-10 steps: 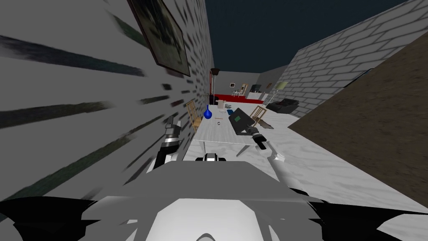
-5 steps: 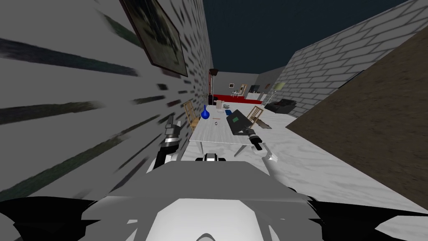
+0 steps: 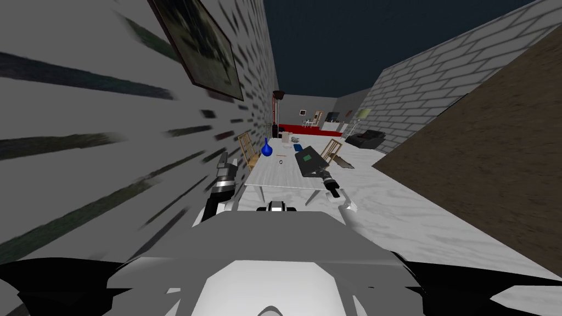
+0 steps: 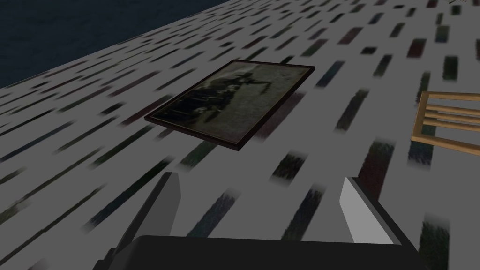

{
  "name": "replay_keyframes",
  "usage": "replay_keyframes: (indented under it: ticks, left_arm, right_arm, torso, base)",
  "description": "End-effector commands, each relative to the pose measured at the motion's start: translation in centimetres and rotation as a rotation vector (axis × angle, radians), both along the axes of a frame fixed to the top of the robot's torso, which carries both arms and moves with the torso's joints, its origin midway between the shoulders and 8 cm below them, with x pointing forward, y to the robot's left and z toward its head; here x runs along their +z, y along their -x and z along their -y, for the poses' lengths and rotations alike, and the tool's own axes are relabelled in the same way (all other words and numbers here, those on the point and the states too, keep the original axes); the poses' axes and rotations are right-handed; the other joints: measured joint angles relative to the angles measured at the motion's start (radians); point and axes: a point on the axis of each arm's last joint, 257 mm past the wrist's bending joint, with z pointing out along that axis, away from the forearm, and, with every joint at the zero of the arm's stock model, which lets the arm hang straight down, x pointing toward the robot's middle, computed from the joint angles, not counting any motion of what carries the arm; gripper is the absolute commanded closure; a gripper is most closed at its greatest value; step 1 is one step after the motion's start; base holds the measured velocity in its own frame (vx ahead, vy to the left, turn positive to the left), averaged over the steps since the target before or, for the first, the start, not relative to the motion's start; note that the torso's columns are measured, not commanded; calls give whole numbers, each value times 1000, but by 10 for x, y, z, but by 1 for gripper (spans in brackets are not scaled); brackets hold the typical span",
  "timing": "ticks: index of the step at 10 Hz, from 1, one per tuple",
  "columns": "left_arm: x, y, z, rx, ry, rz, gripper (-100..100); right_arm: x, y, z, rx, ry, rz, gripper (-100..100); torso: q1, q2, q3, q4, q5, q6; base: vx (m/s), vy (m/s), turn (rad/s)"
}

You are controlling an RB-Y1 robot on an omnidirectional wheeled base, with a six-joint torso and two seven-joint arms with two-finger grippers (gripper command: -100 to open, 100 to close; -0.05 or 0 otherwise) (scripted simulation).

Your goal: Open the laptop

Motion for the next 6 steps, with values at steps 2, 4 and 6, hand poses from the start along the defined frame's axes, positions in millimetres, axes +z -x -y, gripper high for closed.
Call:
replay_keyframes:
  ticks: [2, 4, 6]
  left_arm:
    - [0, 0, 0, 0, 0, 0, 0]
    - [0, 0, 0, 0, 0, 0, 0]
    - [0, 0, 0, 0, 0, 0, 0]
  right_arm:
    - [-29, 11, -20, 12, -131, 0, 100]
    - [-50, 20, -36, 18, -215, -4, 100]
    - [-16, 2, -12, -2, -177, 15, -100]
  torso:
    - [2, 1, 0, 4, 4, 2]
    - [-1, 0, 0, 2, 1, 1]
    - [3, 5, 2, 6, 6, 3]
  base:
    - [12, -61, -22]
    - [65, -107, -29]
    - [-46, -2, 68]
